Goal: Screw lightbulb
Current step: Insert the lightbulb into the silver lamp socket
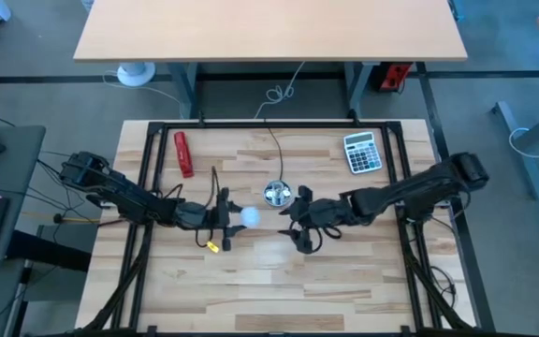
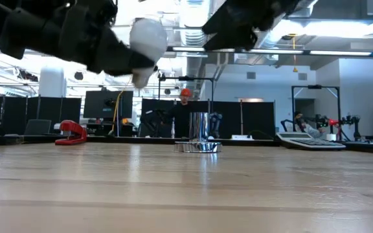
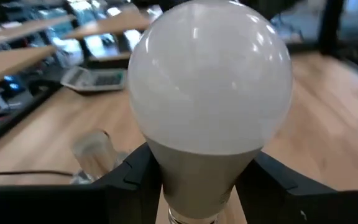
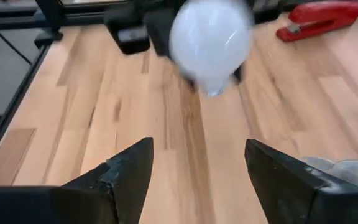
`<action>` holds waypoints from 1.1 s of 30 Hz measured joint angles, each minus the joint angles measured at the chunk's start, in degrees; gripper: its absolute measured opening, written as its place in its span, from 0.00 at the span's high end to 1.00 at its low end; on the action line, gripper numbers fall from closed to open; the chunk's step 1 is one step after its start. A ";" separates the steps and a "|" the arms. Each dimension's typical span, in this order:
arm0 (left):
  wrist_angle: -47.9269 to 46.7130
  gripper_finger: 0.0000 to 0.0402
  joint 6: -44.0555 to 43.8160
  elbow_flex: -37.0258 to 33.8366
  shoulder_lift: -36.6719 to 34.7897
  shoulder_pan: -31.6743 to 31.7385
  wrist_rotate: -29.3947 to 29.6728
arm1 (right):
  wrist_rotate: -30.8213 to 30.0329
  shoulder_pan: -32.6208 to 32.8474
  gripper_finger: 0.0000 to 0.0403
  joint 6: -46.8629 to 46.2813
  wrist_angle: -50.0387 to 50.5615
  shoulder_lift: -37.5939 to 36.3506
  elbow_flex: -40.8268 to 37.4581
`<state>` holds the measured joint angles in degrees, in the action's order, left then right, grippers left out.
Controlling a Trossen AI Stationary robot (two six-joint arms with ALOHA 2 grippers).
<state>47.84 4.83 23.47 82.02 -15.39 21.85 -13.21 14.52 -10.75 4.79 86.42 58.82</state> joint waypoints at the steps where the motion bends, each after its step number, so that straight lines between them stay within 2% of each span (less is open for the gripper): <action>1: -1.32 0.61 0.37 0.40 0.03 0.01 -0.34 | -0.13 0.12 0.34 1.05 1.64 -0.03 1.84; 4: -5.59 0.61 0.98 2.77 0.00 0.08 -0.42 | -0.21 0.20 0.34 4.62 7.08 2.35 7.84; 13: -26.76 0.61 -1.13 12.70 0.07 0.10 -0.14 | -4.04 -0.63 0.34 13.88 25.02 15.13 26.83; 18: -29.17 0.61 -2.34 13.75 0.11 0.21 -0.35 | -4.20 0.16 0.32 20.24 33.04 20.80 34.38; 22: -29.59 0.61 -2.72 13.77 0.12 0.23 -0.45 | -5.77 0.85 0.23 24.35 35.91 23.29 37.45; 28: -28.73 0.61 -3.62 13.83 0.02 0.25 0.08 | -5.57 0.72 0.03 26.16 34.90 23.56 38.13; 30: -28.94 0.61 -3.64 13.83 0.02 0.25 0.06 | -6.08 0.55 0.02 26.95 35.02 23.56 38.11; 33: -28.83 0.61 -3.44 13.83 0.02 0.30 0.04 | -6.05 0.31 0.06 27.35 34.74 23.47 38.11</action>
<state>19.01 1.39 37.30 82.04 -15.09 21.89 -19.27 14.84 16.60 39.54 109.89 96.92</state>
